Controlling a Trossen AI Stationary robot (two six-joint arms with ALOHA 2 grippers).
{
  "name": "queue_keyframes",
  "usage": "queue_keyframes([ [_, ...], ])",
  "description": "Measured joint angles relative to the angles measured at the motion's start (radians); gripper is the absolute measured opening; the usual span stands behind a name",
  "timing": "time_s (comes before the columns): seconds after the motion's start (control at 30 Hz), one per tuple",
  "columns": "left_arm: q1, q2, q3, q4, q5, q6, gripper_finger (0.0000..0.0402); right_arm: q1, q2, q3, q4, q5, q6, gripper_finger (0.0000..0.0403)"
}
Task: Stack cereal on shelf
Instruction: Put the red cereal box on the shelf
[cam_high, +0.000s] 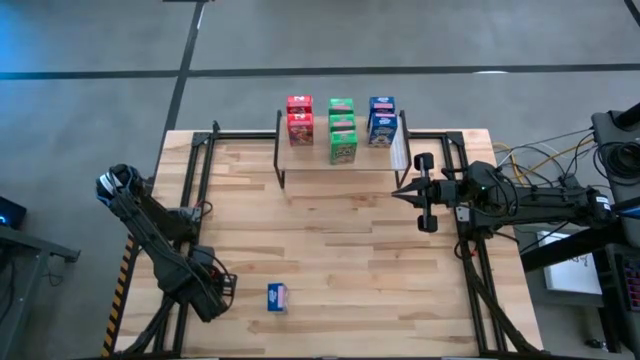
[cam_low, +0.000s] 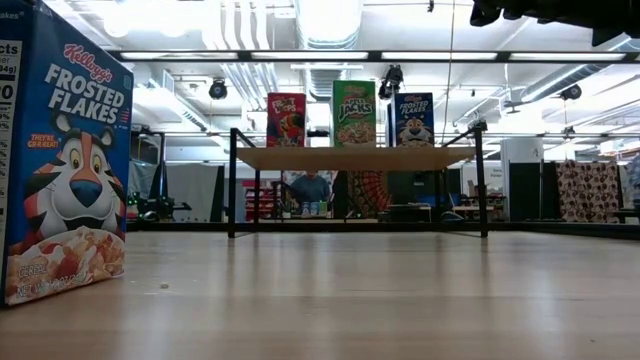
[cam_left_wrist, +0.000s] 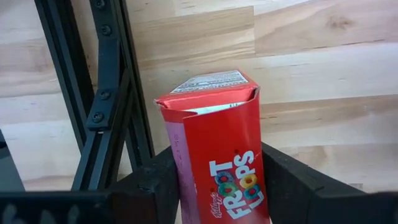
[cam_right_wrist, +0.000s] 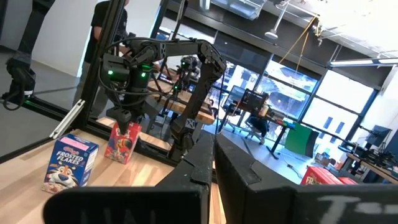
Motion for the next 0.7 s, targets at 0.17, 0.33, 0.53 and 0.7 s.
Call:
queue_keyframes([
  [0.17, 0.005, 0.0, 0.0, 0.02, -0.001, 0.044, 0.0168, 0.0, 0.0, 0.0, 0.0, 0.0, 0.0, 0.0009],
  [0.33, 0.034, 0.0, 0.002, 0.056, -0.001, 0.16, 0.0169, 0.0, 0.0, 0.0, 0.0, 0.0, 0.0, 0.0009],
  [0.53, 0.094, 0.0, 0.038, 0.028, -0.002, 0.284, 0.0169, 0.0, 0.0, 0.0, 0.0, 0.0, 0.015, 0.0009],
  [0.7, 0.16, 0.0, 0.126, -0.065, -0.003, 0.387, 0.0169, 0.0, 0.0, 0.0, -0.014, 0.0, 0.024, 0.0009],
])
